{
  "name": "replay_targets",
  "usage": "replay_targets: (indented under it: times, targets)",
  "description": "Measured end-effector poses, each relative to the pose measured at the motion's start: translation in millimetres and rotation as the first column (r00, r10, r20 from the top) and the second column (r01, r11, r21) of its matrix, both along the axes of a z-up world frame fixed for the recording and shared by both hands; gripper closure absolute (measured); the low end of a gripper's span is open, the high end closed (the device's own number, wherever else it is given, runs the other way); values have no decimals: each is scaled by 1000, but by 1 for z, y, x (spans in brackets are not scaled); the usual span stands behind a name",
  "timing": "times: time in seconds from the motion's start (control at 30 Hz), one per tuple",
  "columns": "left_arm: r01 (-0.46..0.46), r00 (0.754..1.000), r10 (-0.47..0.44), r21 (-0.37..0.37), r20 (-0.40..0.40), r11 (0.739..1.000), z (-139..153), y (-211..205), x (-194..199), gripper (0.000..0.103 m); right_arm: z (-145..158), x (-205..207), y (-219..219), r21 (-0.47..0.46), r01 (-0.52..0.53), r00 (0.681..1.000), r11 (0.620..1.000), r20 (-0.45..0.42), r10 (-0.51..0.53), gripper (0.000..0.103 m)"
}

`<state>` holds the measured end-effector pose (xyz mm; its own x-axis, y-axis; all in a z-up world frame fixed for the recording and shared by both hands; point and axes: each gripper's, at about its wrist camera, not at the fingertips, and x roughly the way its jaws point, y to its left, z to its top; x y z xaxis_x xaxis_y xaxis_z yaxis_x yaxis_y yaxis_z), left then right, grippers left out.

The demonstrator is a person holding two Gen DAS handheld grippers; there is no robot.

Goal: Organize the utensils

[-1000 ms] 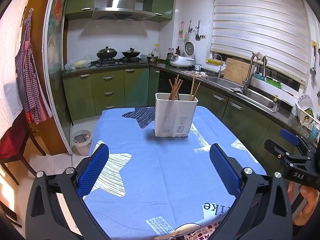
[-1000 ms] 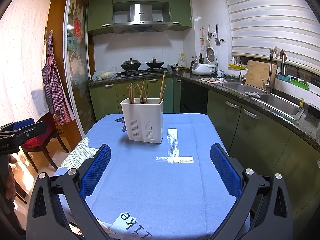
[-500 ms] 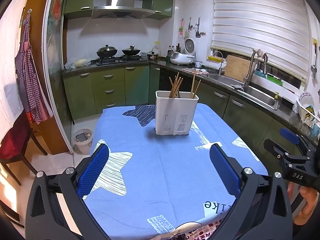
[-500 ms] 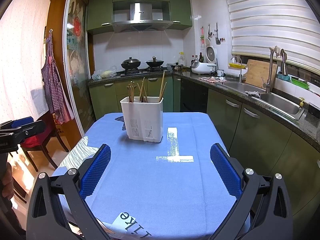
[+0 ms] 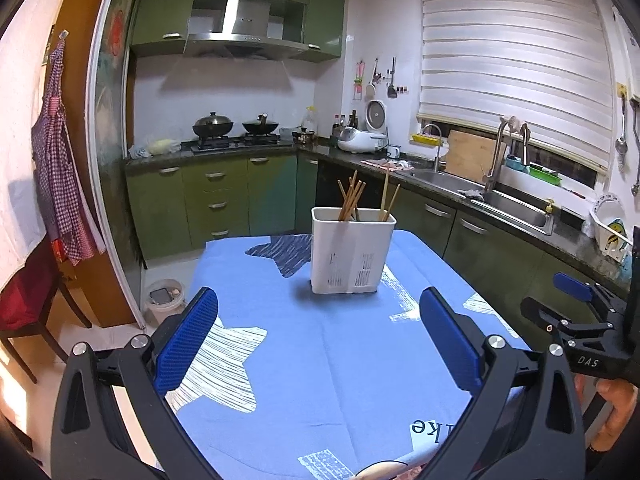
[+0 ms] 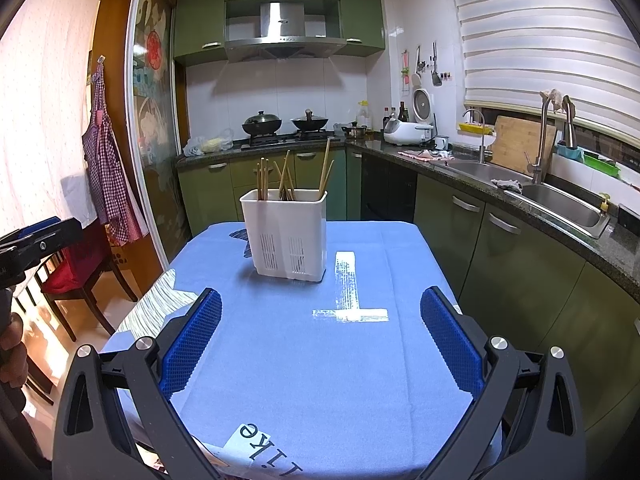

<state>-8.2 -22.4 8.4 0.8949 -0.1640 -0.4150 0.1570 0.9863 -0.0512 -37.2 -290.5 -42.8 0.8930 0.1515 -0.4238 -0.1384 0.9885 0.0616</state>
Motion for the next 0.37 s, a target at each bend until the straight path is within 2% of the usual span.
replay_targets:
  times: [0.13,0.27,0.37]
  targets:
    - [-58,998,59,26,-16,998,-4,0,9,7,-1,5,-3,5,-2,1000,1000,-10,2,5]
    - [-62,996,63,22,-60,998,-13,4,25,7,-6,14,-4,7,-5,1000,1000,-27,5,5]
    - [-51,989,52,13,-135,999,-31,6,51,7,-15,29,-5,0,-6,999,1000,-52,6,5]
